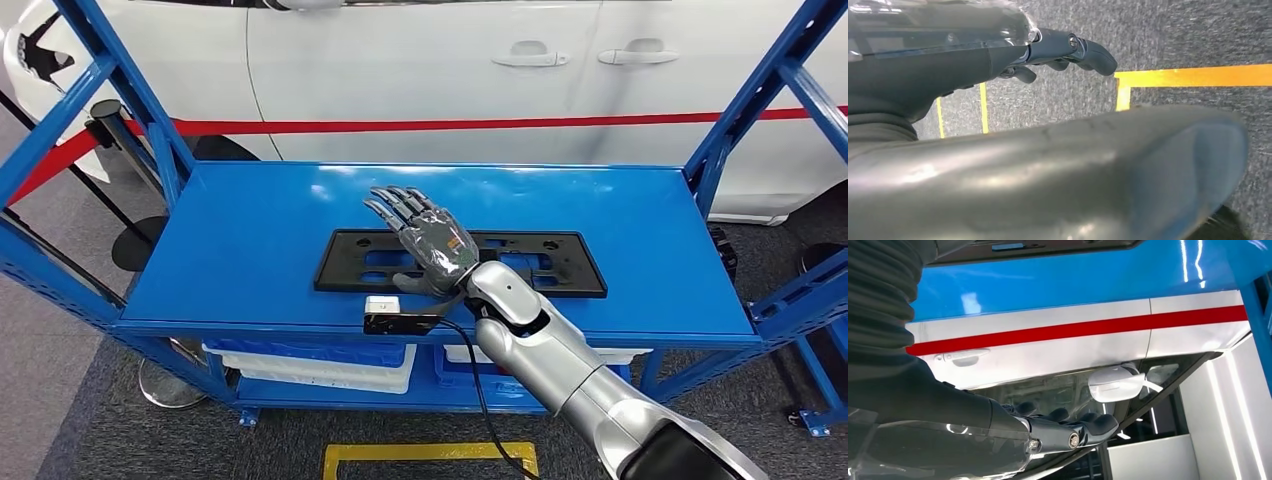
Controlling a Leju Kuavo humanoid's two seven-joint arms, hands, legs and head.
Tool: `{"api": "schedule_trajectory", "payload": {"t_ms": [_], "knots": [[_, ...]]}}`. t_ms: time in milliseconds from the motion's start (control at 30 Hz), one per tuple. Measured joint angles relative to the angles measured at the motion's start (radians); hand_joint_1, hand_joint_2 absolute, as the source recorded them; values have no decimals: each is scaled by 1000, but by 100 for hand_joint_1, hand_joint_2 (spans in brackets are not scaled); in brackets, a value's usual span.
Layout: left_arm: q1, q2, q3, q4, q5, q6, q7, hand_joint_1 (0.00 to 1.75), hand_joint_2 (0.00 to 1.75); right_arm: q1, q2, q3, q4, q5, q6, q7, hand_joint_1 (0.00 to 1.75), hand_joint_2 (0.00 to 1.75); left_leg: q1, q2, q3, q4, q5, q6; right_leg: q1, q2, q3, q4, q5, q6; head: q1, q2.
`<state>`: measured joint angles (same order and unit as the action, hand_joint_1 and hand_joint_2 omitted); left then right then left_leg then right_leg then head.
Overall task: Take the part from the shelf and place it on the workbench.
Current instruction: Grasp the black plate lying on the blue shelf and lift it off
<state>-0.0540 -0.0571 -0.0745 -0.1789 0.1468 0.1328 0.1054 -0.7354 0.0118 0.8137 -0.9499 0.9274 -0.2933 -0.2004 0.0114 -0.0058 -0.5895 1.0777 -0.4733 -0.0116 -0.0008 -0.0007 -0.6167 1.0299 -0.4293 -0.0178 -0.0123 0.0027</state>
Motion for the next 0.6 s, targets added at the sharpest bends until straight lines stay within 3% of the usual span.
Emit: {"api": "schedule_trajectory", "payload": {"t_ms": [33, 133, 200, 300, 333, 367, 400, 500, 533, 600], "knots": [[-1, 0, 0, 0, -1, 1, 1, 0, 0, 0, 0, 0, 0, 1, 1, 1, 0, 175, -1, 0, 16, -34, 6, 4, 2, 0, -2, 2, 1, 4, 0, 0], [-1, 0, 0, 0, -3, 5, 2, 0, 0, 0, 0, 1, 0, 3, 3, 2, 0, 175, -1, -1, 18, -52, 11, 19, 2, 1, -8, 2, 5, 20, 1, 0], [0, 0, 0, 0, -4, 7, 3, 0, 0, 0, 0, 1, 0, 3, 3, 3, 0, 175, 2, 1, 19, -61, 20, 31, -1, 2, -21, 32, -19, 31, 3, 0], [1, 0, 0, 0, -5, 8, 3, 0, 0, 3, -1, 1, 0, 3, 4, 4, 0, 175, 4, 3, 15, -63, 25, 38, -7, 2, -101, 208, -111, 46, 5, 0], [1, 0, 0, 0, -6, 8, 3, 0, 0, 5, -1, 1, 1, 3, 4, 4, 0, 175, 4, 2, 14, -63, 25, 38, -8, 1, -125, 261, -128, 49, 5, 0], [2, 0, 0, 0, -6, 8, 3, 0, 0, 7, -1, 1, 1, 3, 5, 4, 0, 175, 4, 2, 13, -62, 25, 38, -10, 1, -134, 280, -126, 50, 5, 0], [2, 0, 0, 0, -6, 8, 3, 0, 0, 8, -2, 1, 2, 3, 8, 4, 0, 175, 4, 2, 14, -61, 25, 38, -11, 1, -121, 256, -103, 50, 5, 0], [1, 0, 0, 0, -8, 8, 3, 0, 0, 2, -2, 1, 3, 3, 22, 4, 0, 175, 2, 0, 18, -60, 21, 31, -10, 1, -22, 57, -14, 39, 5, 0], [0, 0, 0, 0, -9, 8, 3, 0, 0, 0, -2, 1, 5, 3, 26, 4, 0, 175, 1, 0, 17, -60, 20, 26, -7, 2, -2, 15, -3, 34, 5, 0], [-1, -1, 0, 0, -10, 8, 3, 0, 0, -3, -2, 2, 10, 3, 35, 4, 0, 175, -1, -1, 16, -62, 20, 15, -2, 3, 6, -6, -5, 26, 4, 0]]}}
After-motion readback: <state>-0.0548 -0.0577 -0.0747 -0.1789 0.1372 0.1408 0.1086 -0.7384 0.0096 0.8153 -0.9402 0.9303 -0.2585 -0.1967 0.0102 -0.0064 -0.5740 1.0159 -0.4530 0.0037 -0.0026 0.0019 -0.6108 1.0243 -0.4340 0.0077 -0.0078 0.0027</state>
